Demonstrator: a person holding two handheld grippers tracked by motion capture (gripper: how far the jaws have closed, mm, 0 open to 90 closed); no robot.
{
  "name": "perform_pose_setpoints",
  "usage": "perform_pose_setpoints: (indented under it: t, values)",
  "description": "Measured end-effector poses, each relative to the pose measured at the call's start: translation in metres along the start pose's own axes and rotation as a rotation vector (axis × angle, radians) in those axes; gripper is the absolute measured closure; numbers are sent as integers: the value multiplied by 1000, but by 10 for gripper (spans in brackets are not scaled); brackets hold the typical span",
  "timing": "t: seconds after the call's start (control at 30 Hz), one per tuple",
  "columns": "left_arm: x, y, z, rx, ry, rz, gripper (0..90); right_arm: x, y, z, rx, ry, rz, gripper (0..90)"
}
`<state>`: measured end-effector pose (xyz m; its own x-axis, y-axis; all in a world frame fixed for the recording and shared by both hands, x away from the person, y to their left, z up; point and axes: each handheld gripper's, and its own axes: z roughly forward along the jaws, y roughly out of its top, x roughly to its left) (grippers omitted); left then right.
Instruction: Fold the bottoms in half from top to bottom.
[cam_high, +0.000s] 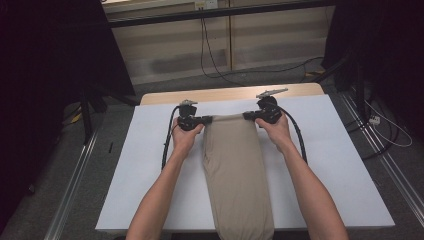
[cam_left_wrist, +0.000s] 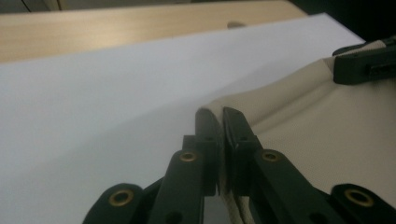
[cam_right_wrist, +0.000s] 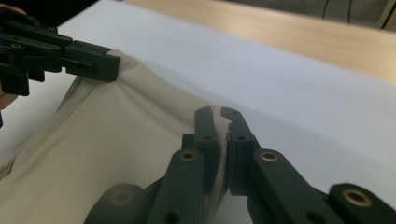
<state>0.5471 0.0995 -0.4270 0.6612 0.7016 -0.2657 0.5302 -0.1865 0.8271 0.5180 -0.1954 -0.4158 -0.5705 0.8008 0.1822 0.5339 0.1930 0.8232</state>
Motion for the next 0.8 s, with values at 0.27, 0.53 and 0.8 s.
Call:
perform_pose_setpoints:
  t: [0.27, 0.53, 0.8]
  values:
    - [-15, 40, -7, -70, 17, 58, 859, -7, 27, -23, -79, -44, -2, 868]
    - [-16, 66, -17, -120, 29, 74, 859, -6, 47, -34, -145, -74, -1, 869]
    - [-15, 90, -32, -184, 41, 82, 859, 0, 79, -43, -192, -85, -19, 869]
